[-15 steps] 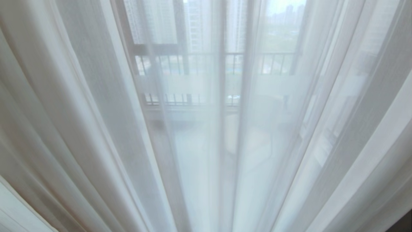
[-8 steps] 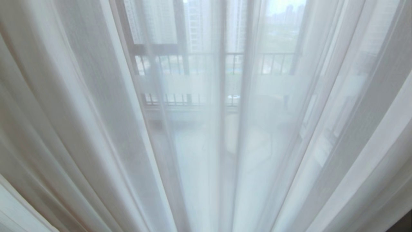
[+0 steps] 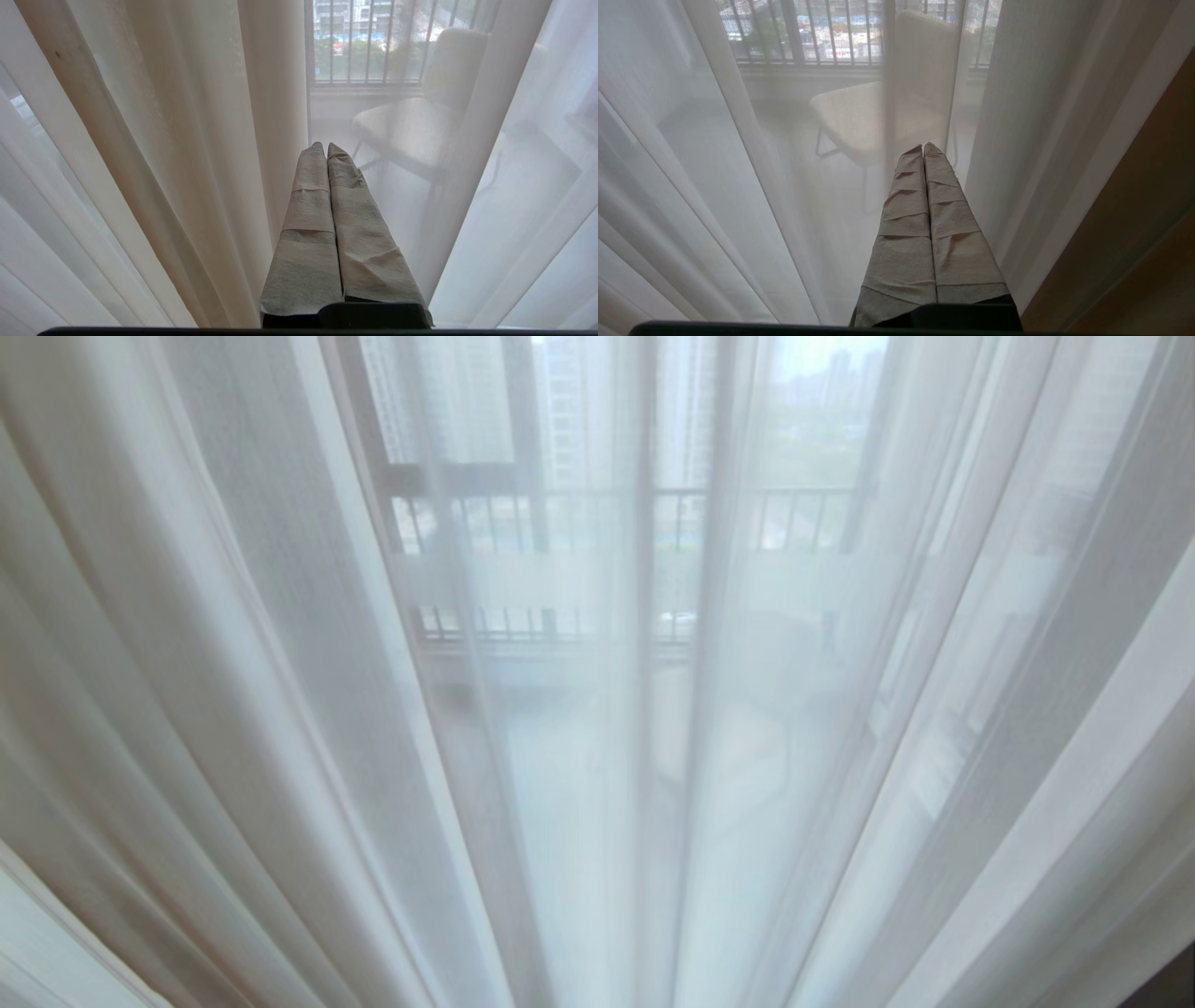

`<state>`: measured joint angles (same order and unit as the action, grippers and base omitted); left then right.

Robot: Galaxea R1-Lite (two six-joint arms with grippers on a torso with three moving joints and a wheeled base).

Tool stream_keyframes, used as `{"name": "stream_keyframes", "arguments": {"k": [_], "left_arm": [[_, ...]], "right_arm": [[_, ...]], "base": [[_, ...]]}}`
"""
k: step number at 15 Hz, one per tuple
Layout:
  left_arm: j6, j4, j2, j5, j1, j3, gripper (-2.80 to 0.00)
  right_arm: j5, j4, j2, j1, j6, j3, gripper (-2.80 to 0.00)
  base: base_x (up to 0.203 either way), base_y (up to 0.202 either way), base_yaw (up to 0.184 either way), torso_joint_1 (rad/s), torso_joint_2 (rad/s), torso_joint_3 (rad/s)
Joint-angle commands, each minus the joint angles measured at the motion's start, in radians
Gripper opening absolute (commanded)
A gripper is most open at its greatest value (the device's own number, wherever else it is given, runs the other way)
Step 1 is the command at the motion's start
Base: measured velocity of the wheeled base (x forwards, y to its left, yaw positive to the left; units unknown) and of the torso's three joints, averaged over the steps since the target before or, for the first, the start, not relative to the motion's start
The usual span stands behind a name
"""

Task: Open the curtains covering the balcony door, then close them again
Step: Close the outer curtains on both sides

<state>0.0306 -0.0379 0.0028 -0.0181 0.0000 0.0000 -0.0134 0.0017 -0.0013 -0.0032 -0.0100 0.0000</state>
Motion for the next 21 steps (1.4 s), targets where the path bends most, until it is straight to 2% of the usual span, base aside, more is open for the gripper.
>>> {"name": "stream_keyframes", "arguments": {"k": [1, 7, 21], "left_arm": [[0.0, 0.0, -0.003, -0.002, 0.0, 0.0, -2.8], [-0.001, -0.002, -0.003, -0.002, 0.0, 0.0, -2.8], [-0.005, -0.002, -0.003, -0.002, 0.0, 0.0, -2.8]], "right_arm": [[0.0, 0.0, 0.001, 0.0, -0.001, 0.0, -2.8], [0.0, 0.0, 0.001, 0.0, -0.001, 0.0, -2.8], [0.0, 0.0, 0.001, 0.0, -0.001, 0.0, -2.8]], "base": [[0.0, 0.0, 0.0, 0.0, 0.0, 0.0], [0.0, 0.038, 0.0, 0.001, 0.0, 0.0], [0.0, 0.189, -0.001, 0.002, 0.0, 0.001]]}}
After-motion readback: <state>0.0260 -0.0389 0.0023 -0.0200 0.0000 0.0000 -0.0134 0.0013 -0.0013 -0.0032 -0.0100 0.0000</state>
